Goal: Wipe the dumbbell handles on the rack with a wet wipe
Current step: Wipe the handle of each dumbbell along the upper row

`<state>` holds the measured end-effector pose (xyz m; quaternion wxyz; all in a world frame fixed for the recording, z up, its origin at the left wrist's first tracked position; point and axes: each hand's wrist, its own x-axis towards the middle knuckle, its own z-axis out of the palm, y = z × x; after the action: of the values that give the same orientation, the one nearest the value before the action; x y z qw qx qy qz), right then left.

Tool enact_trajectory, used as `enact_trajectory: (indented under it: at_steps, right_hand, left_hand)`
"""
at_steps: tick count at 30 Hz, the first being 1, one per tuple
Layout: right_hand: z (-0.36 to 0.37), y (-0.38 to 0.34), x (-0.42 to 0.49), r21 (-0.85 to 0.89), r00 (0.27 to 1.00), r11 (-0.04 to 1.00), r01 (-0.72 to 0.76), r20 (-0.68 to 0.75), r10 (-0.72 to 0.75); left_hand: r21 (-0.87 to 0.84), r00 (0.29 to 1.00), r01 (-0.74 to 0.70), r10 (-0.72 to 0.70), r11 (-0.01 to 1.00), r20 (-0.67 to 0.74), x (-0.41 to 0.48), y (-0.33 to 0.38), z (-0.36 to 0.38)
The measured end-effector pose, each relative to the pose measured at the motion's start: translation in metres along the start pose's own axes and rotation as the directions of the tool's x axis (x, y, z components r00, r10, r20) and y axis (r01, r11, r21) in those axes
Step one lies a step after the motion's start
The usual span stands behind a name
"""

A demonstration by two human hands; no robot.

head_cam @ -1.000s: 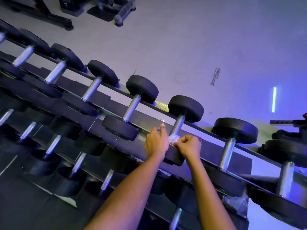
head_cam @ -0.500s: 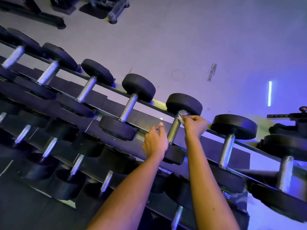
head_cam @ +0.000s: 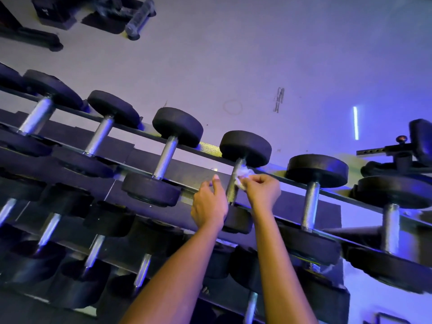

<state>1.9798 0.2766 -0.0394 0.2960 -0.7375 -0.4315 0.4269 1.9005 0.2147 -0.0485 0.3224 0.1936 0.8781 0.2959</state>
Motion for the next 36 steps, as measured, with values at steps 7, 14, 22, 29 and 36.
enact_trajectory:
  at_steps: [7, 14, 22, 29, 36]
  right_hand:
    - [0.013, -0.01, 0.025, 0.028, 0.997, 0.997, 0.072, 0.012, -0.072]
    - [-0.005, 0.029, -0.01, -0.118, 0.986, 0.993, 0.016, 0.166, 0.003]
    - [-0.003, 0.039, -0.022, 0.015, 0.994, 0.999, -0.048, 0.099, 0.047]
    - [-0.002, 0.04, -0.022, 0.005, 0.996, 0.999, -0.038, 0.079, 0.038]
    - [-0.008, 0.03, -0.043, 0.005, 1.0, 1.0, 0.008, 0.001, -0.008]
  left_hand:
    - [0.002, 1.0, -0.015, 0.015, 1.0, -0.016, -0.002, 0.0, -0.001]
    - [0.01, 0.999, -0.034, 0.034, 0.999, -0.01, -0.001, 0.0, -0.001]
    - [0.091, 0.997, -0.07, 0.07, 0.993, 0.012, -0.006, 0.005, -0.004]
    - [0.137, 0.994, -0.106, 0.102, 0.985, 0.03, -0.005, 0.005, -0.005]
    - [0.137, 0.969, -0.246, 0.238, 0.96, 0.071, -0.014, -0.004, -0.012]
